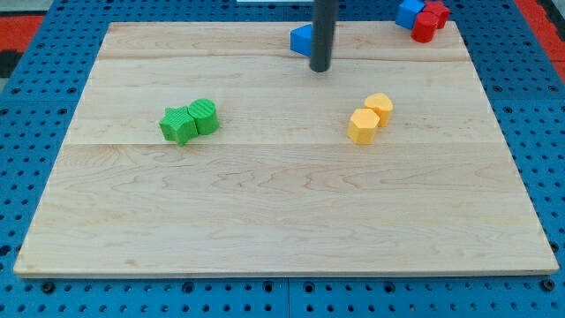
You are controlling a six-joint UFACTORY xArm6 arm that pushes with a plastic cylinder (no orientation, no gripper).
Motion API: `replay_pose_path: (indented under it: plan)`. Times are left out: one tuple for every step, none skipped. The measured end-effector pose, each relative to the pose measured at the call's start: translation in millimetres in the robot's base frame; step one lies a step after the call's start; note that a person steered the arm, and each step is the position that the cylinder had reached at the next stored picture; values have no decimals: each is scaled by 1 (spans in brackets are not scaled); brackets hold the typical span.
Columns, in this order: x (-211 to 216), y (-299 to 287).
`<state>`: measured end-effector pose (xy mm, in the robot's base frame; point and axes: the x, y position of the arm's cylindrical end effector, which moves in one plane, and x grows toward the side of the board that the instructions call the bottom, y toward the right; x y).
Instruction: Move the blue triangle towards the top right
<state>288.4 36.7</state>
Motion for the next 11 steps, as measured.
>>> replay_pose_path:
  plan:
    - [-7, -44]
    - [-7, -90]
    - [-33, -90]
    - [-49, -44]
    - [-49, -2]
    - [-54, 19]
    - [-68, 30]
    - [-81, 42]
    - [-89, 48]
    - [-88, 11]
    - [-95, -4]
